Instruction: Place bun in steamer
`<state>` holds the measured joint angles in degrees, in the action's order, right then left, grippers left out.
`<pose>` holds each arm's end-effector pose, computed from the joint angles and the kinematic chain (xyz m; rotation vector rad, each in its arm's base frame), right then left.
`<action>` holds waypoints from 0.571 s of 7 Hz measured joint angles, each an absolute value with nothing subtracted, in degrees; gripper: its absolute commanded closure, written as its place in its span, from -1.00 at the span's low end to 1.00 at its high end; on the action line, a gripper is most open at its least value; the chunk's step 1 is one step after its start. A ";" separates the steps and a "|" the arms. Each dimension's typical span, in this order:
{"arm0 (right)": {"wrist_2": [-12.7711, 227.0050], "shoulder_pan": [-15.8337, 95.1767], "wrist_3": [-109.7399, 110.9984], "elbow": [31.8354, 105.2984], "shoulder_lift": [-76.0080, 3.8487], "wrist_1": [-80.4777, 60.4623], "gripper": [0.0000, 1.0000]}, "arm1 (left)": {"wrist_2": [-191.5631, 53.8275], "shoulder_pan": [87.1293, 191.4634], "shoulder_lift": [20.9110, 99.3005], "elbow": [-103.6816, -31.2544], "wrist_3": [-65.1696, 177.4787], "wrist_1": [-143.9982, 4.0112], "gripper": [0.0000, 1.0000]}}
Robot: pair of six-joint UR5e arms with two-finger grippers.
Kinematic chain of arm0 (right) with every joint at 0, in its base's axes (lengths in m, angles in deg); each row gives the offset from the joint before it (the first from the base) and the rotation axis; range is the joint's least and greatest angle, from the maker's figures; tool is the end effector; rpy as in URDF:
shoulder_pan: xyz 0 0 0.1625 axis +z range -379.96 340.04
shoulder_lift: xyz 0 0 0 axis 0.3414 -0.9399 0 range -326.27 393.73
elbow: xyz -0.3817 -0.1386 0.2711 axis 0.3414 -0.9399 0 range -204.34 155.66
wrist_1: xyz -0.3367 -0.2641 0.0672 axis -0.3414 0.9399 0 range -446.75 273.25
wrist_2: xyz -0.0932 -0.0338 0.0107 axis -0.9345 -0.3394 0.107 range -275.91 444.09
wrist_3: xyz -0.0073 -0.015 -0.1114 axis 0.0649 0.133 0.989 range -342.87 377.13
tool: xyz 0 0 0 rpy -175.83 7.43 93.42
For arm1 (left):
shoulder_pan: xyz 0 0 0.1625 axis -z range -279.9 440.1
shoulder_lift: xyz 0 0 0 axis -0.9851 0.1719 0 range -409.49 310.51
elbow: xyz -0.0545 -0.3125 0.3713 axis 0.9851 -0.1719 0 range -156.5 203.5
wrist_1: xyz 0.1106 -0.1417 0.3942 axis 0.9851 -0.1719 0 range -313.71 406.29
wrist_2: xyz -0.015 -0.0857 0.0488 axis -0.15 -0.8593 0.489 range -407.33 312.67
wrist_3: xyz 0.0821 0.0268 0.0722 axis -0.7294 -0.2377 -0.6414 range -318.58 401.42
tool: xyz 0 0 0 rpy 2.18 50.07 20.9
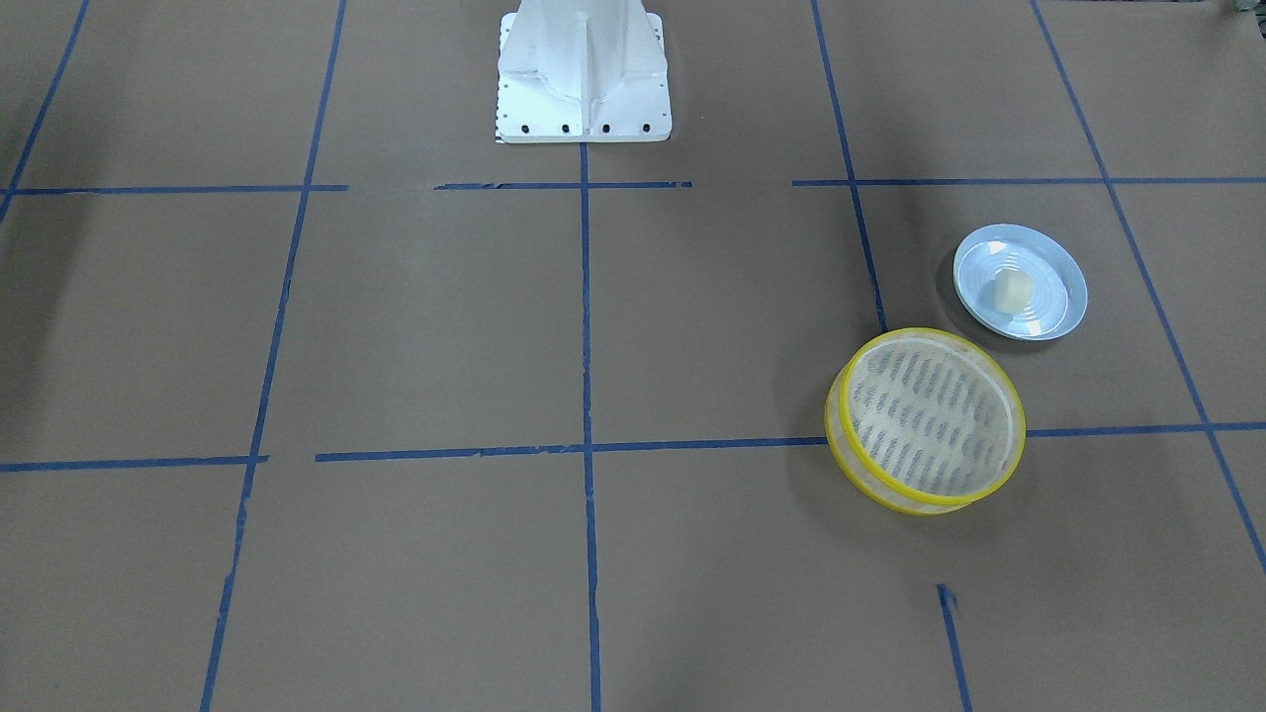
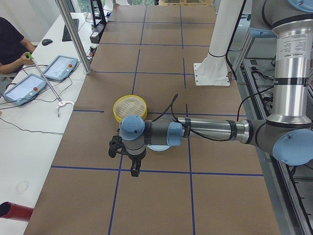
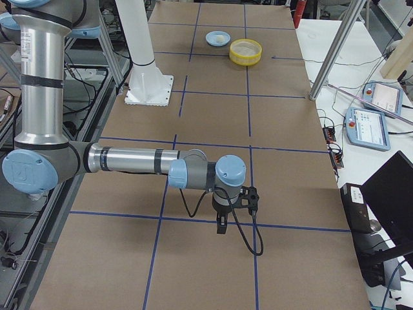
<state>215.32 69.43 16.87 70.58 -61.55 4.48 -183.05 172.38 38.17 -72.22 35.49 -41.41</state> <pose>0.0540 -0.4651 0.7387 -0.0321 -0.7193 0.0041 -0.0723 -0.4903 0.7028 0.0747 0.7947 0.0680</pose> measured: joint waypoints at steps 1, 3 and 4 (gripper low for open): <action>215.32 69.44 16.87 70.58 -61.54 4.48 -1.00 | -183.09 172.32 38.75 -72.51 35.56 -42.08 -1.00; 215.31 69.50 16.87 70.58 -61.54 4.48 -1.00 | -183.11 170.18 39.00 -77.17 37.23 -43.00 -1.00; 215.32 69.49 16.86 70.58 -61.55 4.47 -1.00 | -182.88 167.15 38.85 -80.97 41.30 -43.15 -1.00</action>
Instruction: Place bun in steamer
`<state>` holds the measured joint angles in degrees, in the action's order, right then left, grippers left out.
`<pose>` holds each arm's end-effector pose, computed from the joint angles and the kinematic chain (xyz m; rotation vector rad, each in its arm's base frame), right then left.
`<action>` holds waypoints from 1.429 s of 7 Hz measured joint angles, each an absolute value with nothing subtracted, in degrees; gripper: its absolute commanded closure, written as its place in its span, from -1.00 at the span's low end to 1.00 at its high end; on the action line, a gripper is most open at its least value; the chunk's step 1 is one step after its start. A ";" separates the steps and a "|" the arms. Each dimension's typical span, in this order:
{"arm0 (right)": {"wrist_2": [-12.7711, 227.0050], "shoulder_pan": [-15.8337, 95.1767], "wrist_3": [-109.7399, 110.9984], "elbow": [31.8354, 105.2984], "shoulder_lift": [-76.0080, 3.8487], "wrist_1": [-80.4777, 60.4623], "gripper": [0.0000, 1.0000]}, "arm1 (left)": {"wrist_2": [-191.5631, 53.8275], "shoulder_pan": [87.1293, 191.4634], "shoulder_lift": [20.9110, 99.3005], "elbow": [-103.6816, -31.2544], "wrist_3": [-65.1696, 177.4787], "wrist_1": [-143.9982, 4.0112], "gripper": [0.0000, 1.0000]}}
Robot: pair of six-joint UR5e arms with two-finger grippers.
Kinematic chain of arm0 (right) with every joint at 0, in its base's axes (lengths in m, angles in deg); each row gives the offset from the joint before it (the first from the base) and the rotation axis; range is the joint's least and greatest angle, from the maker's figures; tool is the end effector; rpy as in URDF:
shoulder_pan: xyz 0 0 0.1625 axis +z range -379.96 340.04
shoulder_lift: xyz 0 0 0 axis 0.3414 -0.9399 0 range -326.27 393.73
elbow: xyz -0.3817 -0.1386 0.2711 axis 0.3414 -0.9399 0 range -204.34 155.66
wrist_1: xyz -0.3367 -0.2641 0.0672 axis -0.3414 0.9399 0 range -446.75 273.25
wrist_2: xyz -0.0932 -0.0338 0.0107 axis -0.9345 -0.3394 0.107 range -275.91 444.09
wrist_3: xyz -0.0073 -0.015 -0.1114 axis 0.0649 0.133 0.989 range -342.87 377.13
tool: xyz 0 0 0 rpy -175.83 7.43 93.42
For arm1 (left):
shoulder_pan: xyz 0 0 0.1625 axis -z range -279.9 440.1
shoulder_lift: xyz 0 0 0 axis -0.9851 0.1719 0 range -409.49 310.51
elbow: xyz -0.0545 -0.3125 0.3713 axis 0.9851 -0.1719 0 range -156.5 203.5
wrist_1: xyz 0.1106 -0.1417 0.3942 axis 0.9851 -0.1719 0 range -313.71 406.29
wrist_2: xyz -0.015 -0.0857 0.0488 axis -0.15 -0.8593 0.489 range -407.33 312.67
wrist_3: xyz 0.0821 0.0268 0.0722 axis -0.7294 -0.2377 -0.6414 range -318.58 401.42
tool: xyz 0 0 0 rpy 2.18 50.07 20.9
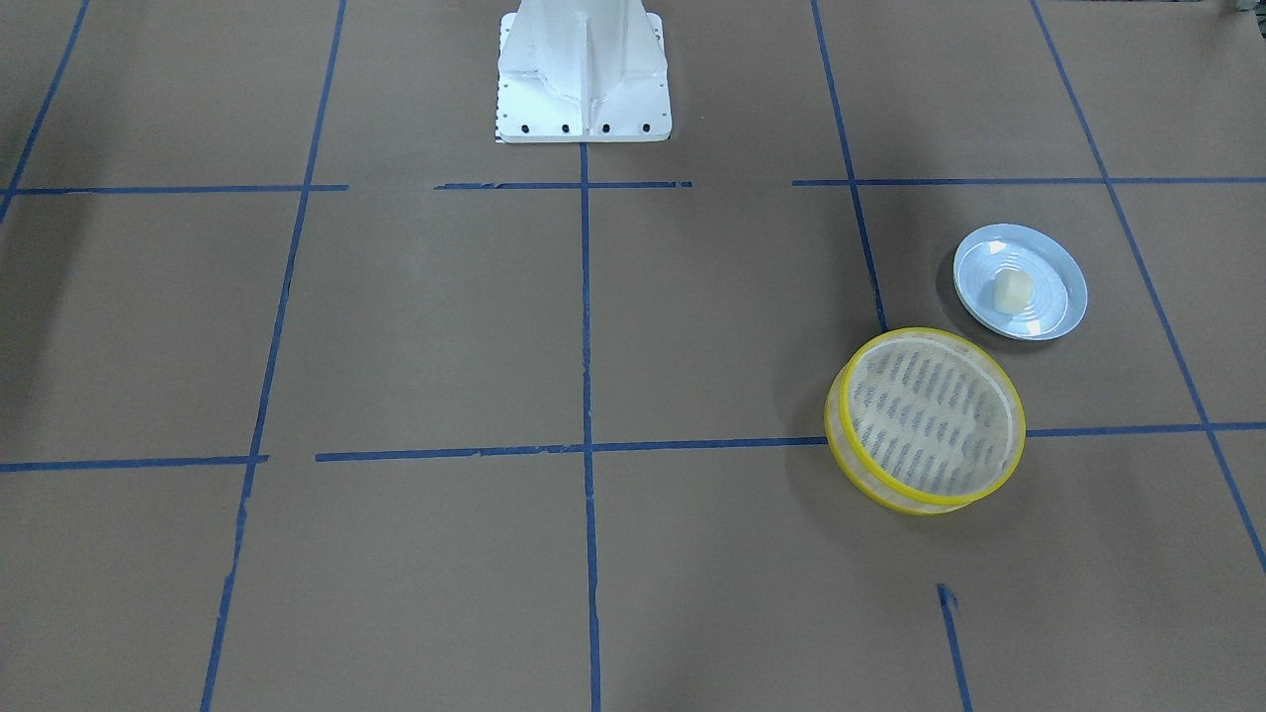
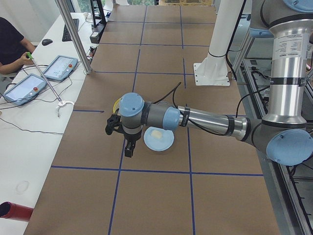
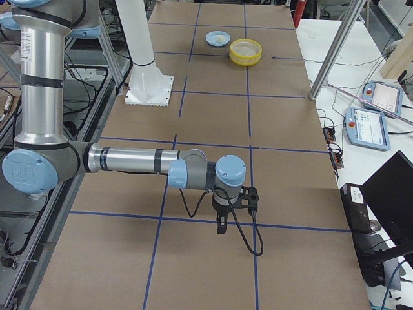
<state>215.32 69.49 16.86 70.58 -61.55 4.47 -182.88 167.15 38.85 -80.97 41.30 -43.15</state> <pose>0.0545 -0.4651 0.7387 -0.0316 -0.7193 0.0052 -0.0270 -0.5041 0.6151 0.1827 0.7970 0.1358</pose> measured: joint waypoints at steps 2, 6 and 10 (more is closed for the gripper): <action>215.32 69.47 16.87 70.58 -61.54 4.48 -1.00 | -180.36 158.23 38.70 -87.25 51.07 -44.38 -1.00; 215.32 69.46 16.87 70.58 -61.54 4.47 -1.00 | -176.03 146.52 31.19 -86.69 65.45 -62.83 -1.00; 215.32 69.49 16.90 70.58 -61.54 4.48 -1.00 | -173.00 133.84 31.05 -78.46 84.80 -78.07 -1.00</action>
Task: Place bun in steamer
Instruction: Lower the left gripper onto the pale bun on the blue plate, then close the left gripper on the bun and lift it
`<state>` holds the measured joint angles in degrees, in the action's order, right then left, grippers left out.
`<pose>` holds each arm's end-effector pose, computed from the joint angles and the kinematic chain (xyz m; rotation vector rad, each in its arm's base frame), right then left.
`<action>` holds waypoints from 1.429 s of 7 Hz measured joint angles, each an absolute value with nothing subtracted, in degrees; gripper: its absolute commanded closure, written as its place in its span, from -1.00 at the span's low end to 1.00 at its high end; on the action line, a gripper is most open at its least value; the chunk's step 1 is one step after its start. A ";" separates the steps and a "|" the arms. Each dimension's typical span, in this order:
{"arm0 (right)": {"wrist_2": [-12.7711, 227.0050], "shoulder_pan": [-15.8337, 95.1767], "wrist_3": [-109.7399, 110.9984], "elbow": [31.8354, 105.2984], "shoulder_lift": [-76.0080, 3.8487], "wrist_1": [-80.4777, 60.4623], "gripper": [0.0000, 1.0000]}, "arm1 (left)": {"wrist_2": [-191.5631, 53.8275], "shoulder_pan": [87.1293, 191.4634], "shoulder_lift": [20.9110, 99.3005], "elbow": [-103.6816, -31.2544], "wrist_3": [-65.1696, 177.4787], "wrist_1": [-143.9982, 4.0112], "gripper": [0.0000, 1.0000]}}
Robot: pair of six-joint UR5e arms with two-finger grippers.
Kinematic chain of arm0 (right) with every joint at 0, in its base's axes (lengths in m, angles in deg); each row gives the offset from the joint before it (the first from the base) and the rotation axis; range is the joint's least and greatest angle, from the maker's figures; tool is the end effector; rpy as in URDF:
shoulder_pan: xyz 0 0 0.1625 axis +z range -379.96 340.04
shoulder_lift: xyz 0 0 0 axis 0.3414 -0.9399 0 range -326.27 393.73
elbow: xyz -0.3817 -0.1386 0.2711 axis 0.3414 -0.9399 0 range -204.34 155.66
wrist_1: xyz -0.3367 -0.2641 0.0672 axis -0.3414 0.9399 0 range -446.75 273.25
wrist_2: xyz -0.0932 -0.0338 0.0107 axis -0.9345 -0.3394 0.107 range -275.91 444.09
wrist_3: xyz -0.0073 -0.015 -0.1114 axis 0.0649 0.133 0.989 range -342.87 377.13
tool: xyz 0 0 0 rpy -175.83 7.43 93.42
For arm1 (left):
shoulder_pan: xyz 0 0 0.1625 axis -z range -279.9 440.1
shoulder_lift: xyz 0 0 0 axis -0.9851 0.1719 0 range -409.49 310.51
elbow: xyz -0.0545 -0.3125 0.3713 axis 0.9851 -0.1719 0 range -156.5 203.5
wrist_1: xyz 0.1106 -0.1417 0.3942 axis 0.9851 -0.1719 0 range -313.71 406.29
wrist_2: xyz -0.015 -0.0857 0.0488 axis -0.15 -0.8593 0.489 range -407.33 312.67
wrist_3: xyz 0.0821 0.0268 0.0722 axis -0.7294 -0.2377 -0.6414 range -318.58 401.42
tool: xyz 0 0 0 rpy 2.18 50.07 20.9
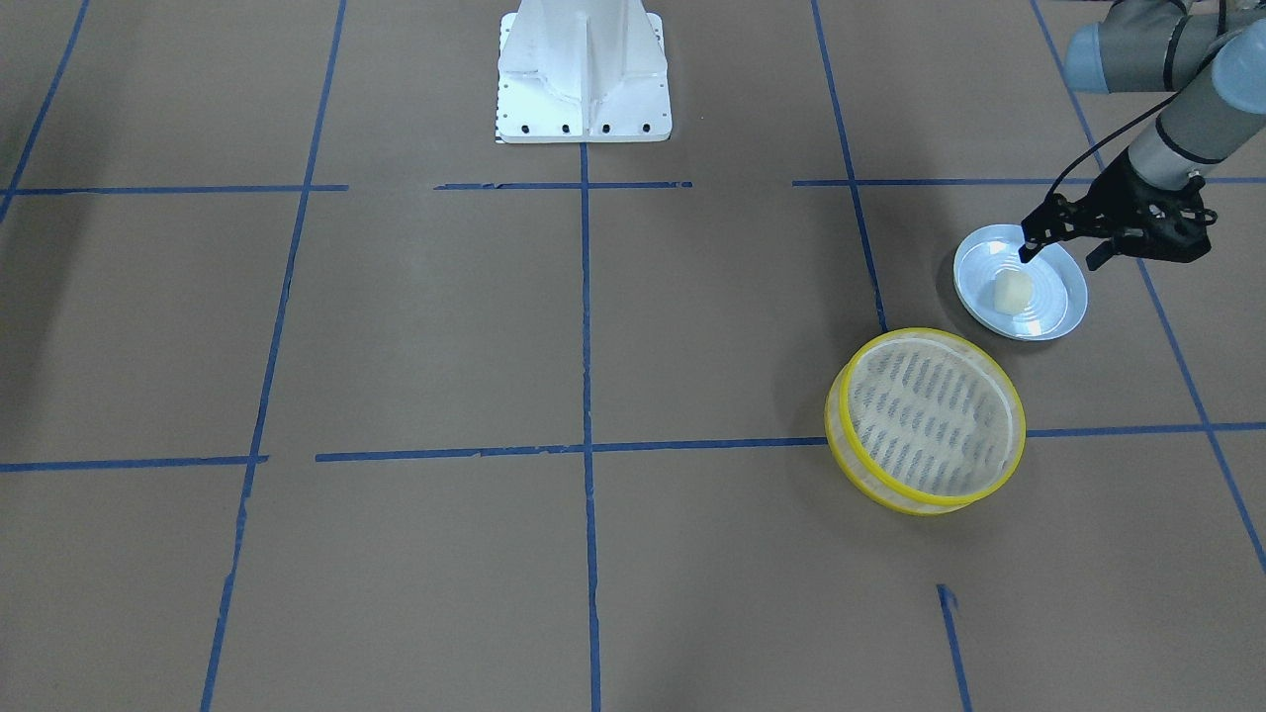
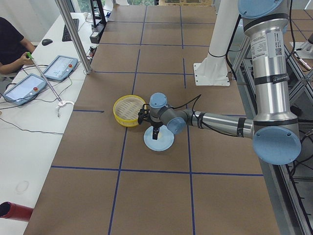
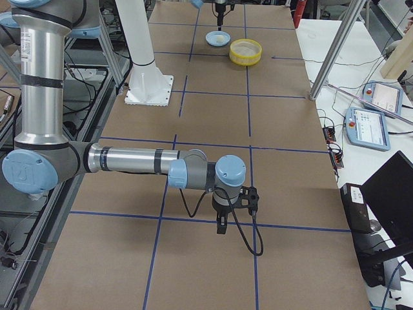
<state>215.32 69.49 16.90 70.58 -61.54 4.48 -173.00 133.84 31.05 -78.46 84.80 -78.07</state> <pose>0.0545 -0.4652 0.7386 -0.0313 -0.7193 0.0046 0.2212 -0.4160 0.6396 0.0930 0.8584 0.0839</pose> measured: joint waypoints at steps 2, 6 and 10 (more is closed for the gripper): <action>215.32 69.48 16.87 70.58 -61.54 4.48 -1.00 | -172.22 132.18 33.87 -74.79 85.53 -78.34 -1.00; 215.32 69.50 16.87 70.58 -61.54 4.48 -1.00 | -171.95 130.23 34.45 -72.74 85.31 -78.43 -0.97; 215.32 69.48 16.87 70.58 -61.54 4.48 -1.00 | -171.95 129.33 34.18 -72.97 85.02 -78.45 0.54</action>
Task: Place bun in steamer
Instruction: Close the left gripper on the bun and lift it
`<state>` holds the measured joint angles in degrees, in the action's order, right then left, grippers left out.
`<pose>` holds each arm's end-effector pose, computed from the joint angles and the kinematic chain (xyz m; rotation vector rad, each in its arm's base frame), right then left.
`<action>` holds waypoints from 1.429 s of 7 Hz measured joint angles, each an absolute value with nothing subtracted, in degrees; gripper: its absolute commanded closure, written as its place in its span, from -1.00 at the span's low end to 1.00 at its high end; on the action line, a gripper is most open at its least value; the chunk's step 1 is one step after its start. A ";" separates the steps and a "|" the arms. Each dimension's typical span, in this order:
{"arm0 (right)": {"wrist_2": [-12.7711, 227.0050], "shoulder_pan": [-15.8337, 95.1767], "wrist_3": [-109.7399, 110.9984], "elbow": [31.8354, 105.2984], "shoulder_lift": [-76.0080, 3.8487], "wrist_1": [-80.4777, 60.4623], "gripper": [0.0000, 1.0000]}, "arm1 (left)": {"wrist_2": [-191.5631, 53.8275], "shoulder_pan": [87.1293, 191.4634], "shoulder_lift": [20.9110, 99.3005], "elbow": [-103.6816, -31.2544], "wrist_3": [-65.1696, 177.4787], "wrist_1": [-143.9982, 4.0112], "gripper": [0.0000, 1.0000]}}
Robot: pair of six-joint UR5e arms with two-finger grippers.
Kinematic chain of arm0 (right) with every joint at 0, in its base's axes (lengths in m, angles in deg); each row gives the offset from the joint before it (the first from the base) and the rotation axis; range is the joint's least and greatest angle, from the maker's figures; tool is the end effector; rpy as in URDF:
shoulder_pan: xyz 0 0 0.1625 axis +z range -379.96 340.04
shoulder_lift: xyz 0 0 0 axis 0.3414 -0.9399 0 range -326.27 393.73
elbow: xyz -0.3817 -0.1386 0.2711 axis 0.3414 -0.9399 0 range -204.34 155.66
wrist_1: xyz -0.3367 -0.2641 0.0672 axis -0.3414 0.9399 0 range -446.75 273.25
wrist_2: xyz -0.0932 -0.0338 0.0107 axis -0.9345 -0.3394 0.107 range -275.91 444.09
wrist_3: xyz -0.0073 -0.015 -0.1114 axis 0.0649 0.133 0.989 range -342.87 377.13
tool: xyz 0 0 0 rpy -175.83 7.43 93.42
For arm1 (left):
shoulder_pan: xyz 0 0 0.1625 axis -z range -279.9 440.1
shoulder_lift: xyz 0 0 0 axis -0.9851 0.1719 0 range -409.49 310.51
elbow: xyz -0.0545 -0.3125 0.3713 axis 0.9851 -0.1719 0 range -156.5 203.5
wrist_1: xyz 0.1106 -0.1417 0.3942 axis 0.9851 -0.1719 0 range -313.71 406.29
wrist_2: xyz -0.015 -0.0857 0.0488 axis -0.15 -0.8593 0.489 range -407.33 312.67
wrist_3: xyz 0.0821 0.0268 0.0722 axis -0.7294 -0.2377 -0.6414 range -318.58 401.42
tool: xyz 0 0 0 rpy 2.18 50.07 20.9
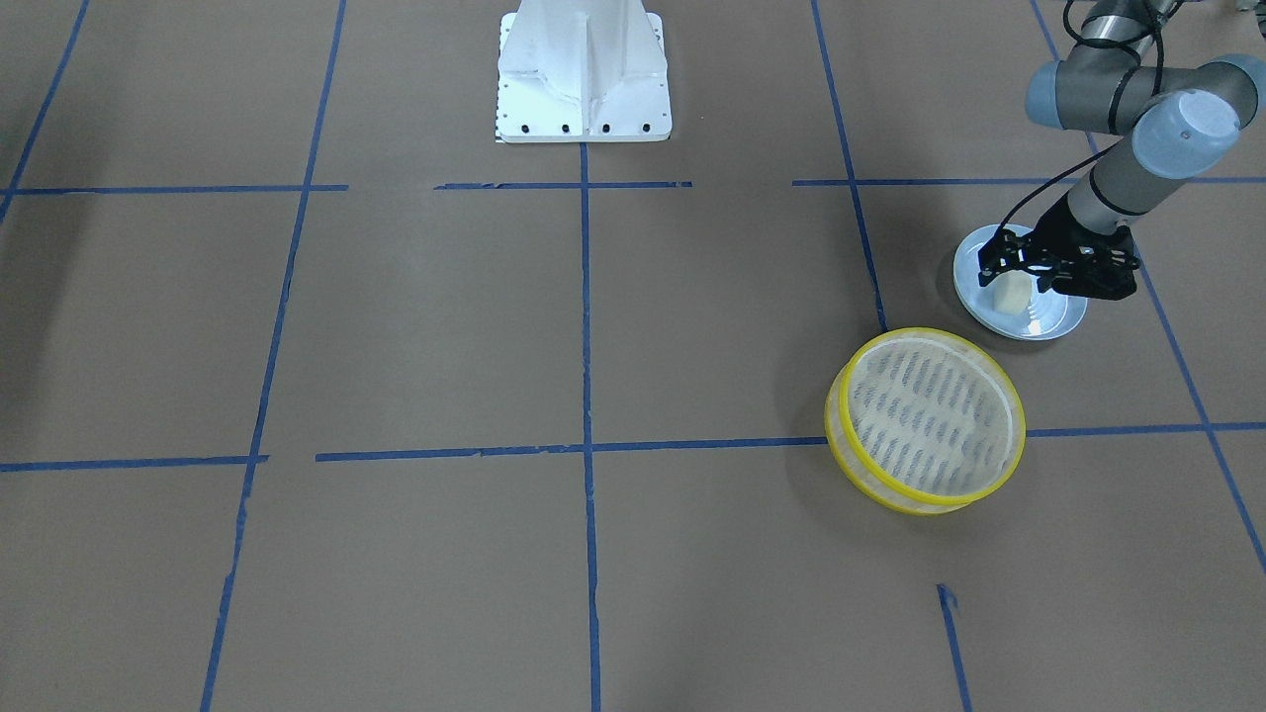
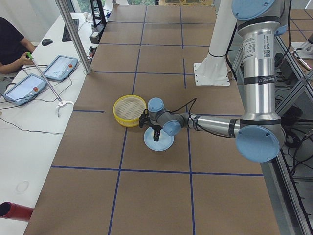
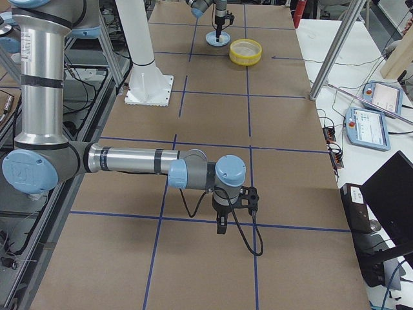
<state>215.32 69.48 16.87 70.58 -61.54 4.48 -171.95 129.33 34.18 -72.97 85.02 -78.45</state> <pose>0.0544 -0.4652 0.7386 -0.0316 -0.7193 0.0049 0.2695 -0.4188 0.6658 0.0440 0.8291 0.1375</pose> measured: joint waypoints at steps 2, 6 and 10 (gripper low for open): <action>215.32 69.45 16.87 70.58 -61.54 4.48 -1.00 | -171.96 129.42 34.04 -73.53 85.00 -78.47 0.71; 215.32 69.47 16.87 70.58 -61.54 4.48 -1.00 | -172.06 129.91 32.19 -76.81 84.43 -78.37 0.68; 215.32 69.51 16.87 70.58 -61.55 4.48 -1.00 | -172.81 138.51 28.25 -87.44 73.11 -68.45 0.67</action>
